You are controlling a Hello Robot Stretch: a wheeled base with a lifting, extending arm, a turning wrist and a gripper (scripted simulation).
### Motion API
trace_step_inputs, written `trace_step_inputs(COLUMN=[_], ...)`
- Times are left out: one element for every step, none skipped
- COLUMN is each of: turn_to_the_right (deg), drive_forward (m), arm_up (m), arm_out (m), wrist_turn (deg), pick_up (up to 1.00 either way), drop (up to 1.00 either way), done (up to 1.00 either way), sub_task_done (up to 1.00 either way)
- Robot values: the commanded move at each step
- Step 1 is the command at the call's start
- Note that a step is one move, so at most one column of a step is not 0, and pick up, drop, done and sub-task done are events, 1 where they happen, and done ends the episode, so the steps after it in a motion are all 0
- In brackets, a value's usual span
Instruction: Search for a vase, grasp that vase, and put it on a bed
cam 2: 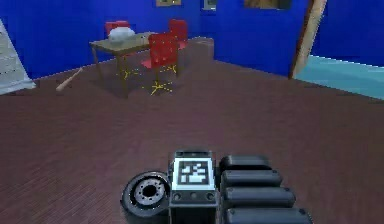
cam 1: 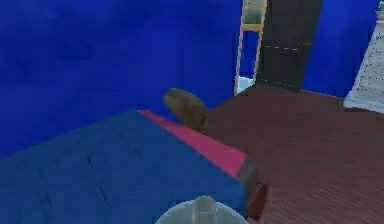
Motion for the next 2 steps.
trace_step_inputs(turn_to_the_right=[45.0, 45.0], drive_forward=[0.0, 0.0], arm_up=[0.0, 0.0], arm_out=[0.0, 0.0], wrist_turn=[0.0, 0.0], pick_up=[0.0, 0.0], drop=[0.0, 0.0], done=[0.0, 0.0], sub_task_done=[0.0, 0.0])
